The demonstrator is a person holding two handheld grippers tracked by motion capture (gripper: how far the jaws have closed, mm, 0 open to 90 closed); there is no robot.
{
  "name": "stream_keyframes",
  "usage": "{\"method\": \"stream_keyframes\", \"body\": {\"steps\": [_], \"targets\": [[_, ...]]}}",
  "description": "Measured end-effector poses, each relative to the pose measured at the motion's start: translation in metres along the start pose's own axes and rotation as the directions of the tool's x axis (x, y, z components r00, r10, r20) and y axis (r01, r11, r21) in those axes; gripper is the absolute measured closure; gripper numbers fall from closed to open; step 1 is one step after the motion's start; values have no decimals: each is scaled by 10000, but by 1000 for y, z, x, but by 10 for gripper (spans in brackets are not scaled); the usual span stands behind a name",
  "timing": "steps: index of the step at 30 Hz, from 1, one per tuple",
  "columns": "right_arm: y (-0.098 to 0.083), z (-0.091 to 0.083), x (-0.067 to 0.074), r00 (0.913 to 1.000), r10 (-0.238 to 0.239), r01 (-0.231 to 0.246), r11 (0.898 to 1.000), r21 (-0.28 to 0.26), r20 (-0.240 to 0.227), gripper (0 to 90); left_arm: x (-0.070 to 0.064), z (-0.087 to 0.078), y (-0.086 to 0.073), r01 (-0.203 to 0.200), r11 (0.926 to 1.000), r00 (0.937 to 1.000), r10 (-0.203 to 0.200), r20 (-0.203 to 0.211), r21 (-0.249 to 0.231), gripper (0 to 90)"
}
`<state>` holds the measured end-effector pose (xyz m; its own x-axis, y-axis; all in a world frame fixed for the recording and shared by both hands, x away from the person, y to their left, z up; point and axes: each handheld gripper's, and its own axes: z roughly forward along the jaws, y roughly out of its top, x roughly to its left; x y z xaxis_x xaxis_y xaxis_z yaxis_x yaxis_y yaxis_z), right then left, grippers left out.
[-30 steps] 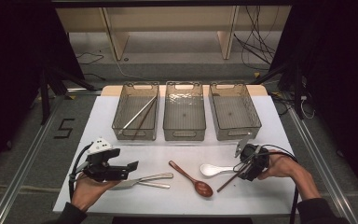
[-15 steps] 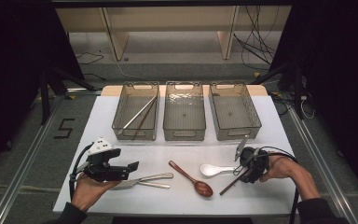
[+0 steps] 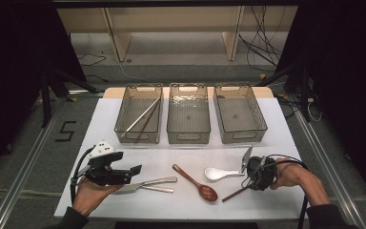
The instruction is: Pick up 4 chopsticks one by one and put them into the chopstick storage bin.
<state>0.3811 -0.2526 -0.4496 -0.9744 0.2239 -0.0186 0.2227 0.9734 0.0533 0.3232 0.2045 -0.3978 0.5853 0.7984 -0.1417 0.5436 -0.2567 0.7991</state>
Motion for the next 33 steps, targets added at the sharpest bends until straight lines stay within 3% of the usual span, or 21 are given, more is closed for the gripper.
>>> {"method": "stream_keyframes", "body": {"steps": [6, 20, 33], "targets": [[-2, 0, 7, 9990, -440, 441, 9989, 154, -56, 719, -1, 0, 0, 9, 10000, 10000, -9, 8, 13, 149], [-3, 0, 13, 9963, -837, 841, 9963, 189, -166, 835, -1, 0, -1, -86, 10000, 10000, 86, 31, 46, 149], [-4, -2, 17, 9936, -1120, 1123, 9934, 223, -136, 853, -2, 1, -1, -147, 9999, 9999, 146, 56, 66, 149]]}}
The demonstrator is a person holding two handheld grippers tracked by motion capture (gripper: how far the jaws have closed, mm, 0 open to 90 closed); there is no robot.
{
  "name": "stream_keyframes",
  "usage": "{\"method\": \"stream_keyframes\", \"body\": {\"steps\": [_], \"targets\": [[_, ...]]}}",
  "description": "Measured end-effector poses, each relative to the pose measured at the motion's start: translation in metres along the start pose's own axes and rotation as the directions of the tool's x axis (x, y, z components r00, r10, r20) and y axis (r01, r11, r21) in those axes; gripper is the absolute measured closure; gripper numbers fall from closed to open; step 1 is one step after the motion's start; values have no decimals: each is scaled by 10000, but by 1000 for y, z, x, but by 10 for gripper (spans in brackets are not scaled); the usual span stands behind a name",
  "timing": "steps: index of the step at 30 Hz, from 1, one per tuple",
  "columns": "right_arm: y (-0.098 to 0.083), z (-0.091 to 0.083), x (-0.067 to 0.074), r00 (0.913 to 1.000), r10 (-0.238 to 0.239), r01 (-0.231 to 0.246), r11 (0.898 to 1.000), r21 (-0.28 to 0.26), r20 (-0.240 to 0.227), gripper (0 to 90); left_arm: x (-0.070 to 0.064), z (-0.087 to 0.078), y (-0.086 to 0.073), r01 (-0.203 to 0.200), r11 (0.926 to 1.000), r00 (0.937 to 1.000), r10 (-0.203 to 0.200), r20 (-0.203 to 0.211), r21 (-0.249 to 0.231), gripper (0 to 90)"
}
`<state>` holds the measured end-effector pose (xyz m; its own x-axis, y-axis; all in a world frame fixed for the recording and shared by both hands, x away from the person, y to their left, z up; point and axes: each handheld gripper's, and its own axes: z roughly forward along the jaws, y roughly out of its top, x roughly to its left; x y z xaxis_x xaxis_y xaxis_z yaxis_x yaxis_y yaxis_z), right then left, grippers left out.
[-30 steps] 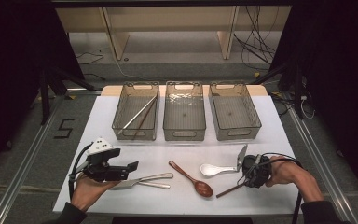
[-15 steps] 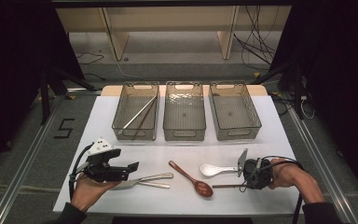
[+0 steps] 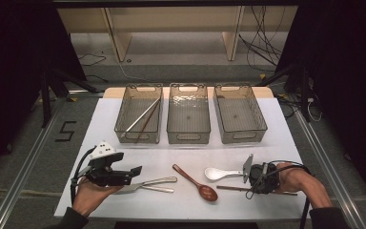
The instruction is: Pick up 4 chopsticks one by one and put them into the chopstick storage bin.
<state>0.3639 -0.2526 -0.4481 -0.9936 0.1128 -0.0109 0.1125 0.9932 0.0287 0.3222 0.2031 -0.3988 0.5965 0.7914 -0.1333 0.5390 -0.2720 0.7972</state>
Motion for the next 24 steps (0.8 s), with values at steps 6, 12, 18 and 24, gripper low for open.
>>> {"method": "stream_keyframes", "body": {"steps": [6, 12, 18, 24], "targets": [[-2, -5, 0, 10000, 33, -35, 9994, -354, -57, 855, 0, 1, 0, -42, 10000, 10000, 42, 32, 49, 149], [-2, -11, 1, 9999, 67, -58, 9976, -694, 129, 855, -2, 3, 1, -149, 9998, 9998, 147, 153, 129, 150], [2, -25, 2, 9974, 207, -116, 9916, -1284, 694, 854, -9, 8, 3, -436, 9986, 9974, 418, 589, 292, 151], [11, -35, 6, 9944, -5, 179, 9865, -1630, 1060, 854, -18, 16, 4, -924, 9933, 9904, 844, 1096, 698, 153]]}}
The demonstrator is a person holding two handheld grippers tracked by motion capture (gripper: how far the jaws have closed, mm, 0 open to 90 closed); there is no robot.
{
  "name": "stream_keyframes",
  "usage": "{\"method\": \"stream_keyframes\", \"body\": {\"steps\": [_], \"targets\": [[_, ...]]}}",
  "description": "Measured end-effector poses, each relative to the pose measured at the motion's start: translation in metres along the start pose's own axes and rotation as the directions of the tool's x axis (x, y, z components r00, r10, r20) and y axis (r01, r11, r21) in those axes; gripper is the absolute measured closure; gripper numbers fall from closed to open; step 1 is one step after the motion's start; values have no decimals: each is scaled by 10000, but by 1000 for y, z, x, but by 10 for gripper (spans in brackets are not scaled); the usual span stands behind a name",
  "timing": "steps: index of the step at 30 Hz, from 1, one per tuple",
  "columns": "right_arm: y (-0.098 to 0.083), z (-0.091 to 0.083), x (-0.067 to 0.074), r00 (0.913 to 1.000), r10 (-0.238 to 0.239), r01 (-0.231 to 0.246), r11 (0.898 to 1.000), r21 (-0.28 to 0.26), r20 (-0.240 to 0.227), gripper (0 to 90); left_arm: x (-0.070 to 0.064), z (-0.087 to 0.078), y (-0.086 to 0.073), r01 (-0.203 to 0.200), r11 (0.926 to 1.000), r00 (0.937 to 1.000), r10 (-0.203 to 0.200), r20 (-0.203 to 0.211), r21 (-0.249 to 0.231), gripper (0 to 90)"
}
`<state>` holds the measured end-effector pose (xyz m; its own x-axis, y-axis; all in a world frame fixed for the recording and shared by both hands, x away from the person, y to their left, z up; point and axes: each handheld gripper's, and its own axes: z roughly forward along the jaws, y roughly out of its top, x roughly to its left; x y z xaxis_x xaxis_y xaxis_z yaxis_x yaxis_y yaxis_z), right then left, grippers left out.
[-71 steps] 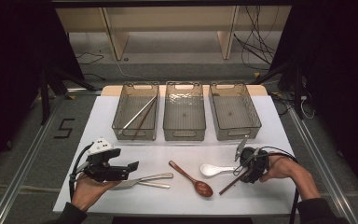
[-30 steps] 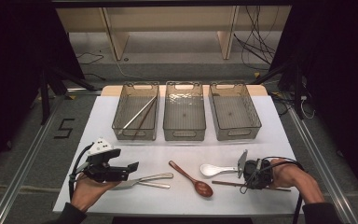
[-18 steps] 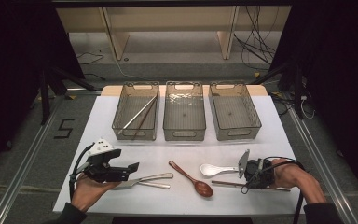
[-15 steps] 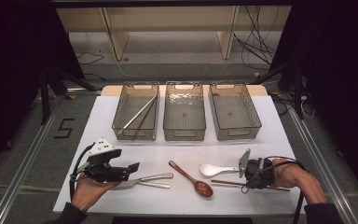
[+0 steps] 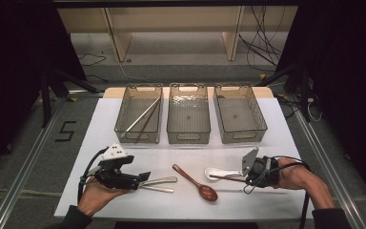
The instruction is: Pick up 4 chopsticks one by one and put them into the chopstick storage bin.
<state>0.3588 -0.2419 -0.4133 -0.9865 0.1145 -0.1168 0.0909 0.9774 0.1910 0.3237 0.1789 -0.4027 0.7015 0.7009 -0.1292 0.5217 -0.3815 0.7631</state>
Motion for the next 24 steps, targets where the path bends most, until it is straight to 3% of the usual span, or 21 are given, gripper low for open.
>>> {"method": "stream_keyframes", "body": {"steps": [7, 15, 21, 24], "targets": [[17, -4, 6, 9993, -363, 365, 9975, -613, 54, 854, -10, 11, 7, -451, 9987, 9982, 442, 406, 227, 157], [49, 0, 16, 9943, -1069, 1067, 9893, -999, 35, 854, -27, 28, 20, -1237, 9910, 9888, 1188, 904, 507, 159], [65, -1, 23, 9895, -1444, 1443, 9821, -1210, 76, 854, -45, 44, 32, -1928, 9784, 9747, 1822, 1294, 746, 160], [69, -2, 26, 9871, -1596, 1602, 9794, -1226, 150, 854, -53, 52, 38, -2445, 9639, 9606, 2260, 1619, 1056, 167]]}}
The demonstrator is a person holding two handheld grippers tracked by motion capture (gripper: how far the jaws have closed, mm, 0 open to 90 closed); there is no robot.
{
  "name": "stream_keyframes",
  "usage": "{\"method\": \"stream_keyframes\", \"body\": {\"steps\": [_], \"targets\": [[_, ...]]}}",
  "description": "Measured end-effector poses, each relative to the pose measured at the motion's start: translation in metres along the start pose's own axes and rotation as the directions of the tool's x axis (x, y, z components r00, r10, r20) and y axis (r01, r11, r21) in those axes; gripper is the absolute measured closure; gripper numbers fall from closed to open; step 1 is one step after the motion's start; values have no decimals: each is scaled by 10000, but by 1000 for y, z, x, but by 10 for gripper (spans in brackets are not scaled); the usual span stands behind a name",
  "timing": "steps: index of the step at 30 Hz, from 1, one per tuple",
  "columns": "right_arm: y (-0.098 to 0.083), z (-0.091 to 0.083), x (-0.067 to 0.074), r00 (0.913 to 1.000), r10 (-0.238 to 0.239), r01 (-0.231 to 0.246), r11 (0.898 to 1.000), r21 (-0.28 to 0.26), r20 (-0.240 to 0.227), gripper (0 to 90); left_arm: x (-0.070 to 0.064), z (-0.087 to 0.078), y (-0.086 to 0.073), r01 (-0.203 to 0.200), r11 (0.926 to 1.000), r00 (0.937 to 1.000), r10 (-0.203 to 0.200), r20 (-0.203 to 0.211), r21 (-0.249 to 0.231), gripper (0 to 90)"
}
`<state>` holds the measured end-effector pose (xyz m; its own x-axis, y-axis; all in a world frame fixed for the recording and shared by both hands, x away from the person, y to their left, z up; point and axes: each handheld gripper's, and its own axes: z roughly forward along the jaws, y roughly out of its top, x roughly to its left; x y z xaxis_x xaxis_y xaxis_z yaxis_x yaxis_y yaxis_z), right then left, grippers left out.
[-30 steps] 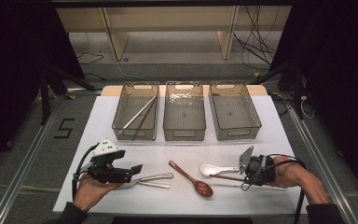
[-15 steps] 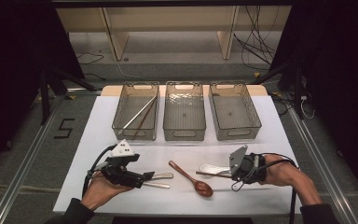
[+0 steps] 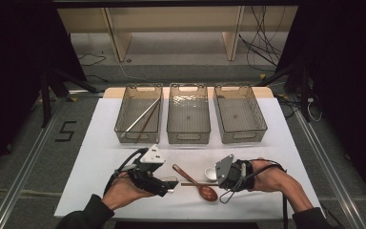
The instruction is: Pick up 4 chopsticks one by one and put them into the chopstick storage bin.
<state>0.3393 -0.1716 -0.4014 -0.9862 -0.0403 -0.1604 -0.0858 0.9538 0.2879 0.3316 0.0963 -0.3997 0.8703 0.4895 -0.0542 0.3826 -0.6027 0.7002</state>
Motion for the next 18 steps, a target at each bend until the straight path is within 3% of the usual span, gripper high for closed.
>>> {"method": "stream_keyframes", "body": {"steps": [6, 15, 18], "targets": [[7, 1, 4, 9998, -218, 218, 9997, 98, 35, 854, -9, 18, 8, -664, 9951, 9967, 627, 515, 736, 221], [15, 2, 7, 9984, -553, 551, 9983, 169, 79, 854, -21, 26, 15, -1301, 9862, 9853, 1171, 1244, 1023, 433], [17, 2, 8, 9981, -615, 613, 9979, 191, 71, 853, -24, 28, 16, -1626, 9799, 9805, 1474, 1298, 1155, 483]]}}
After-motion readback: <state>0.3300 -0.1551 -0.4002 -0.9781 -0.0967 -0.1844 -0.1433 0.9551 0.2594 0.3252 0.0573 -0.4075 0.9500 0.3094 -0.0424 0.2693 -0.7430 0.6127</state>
